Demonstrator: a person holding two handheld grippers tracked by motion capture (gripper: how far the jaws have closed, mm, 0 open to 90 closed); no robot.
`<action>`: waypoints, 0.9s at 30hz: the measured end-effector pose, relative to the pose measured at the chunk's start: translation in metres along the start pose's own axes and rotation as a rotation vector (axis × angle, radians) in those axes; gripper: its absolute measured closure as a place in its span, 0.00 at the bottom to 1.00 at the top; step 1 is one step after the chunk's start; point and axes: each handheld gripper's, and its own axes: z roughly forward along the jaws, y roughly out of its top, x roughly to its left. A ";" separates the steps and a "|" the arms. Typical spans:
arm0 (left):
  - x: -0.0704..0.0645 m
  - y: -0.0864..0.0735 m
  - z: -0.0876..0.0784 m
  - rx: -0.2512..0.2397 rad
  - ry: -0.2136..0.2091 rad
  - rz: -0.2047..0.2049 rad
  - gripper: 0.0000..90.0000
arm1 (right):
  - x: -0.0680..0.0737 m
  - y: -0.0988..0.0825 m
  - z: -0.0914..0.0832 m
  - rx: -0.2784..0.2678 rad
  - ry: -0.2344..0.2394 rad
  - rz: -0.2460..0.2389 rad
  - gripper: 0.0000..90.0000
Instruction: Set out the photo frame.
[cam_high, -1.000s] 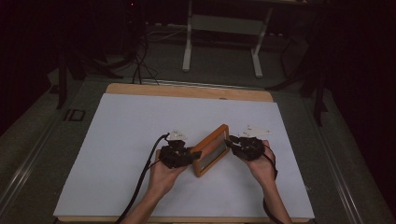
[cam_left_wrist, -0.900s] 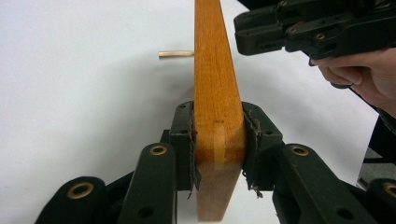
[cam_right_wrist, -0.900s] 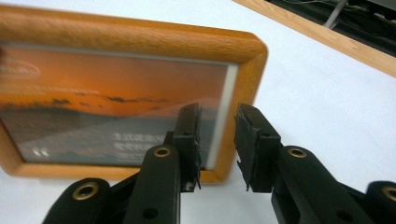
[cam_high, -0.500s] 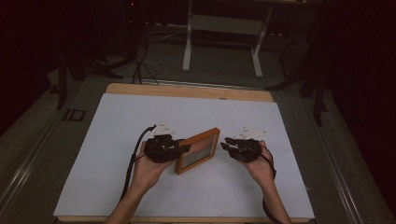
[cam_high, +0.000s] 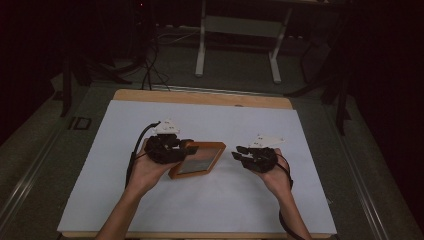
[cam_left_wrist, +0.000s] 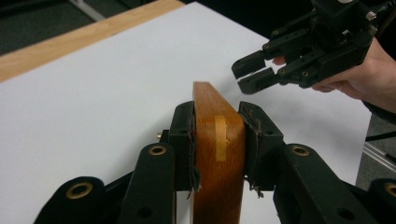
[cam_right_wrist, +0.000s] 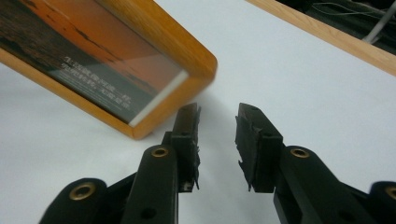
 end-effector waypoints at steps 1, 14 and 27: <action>0.000 0.001 0.001 -0.007 -0.003 0.006 0.76 | 0.001 0.001 0.000 -0.003 0.002 0.001 0.74; -0.004 0.009 0.012 -0.022 -0.048 0.087 0.76 | 0.010 0.024 0.004 -0.048 0.078 -0.060 0.59; -0.005 0.020 0.021 0.005 -0.086 0.170 0.75 | 0.031 0.061 0.026 -0.036 0.216 -0.236 0.38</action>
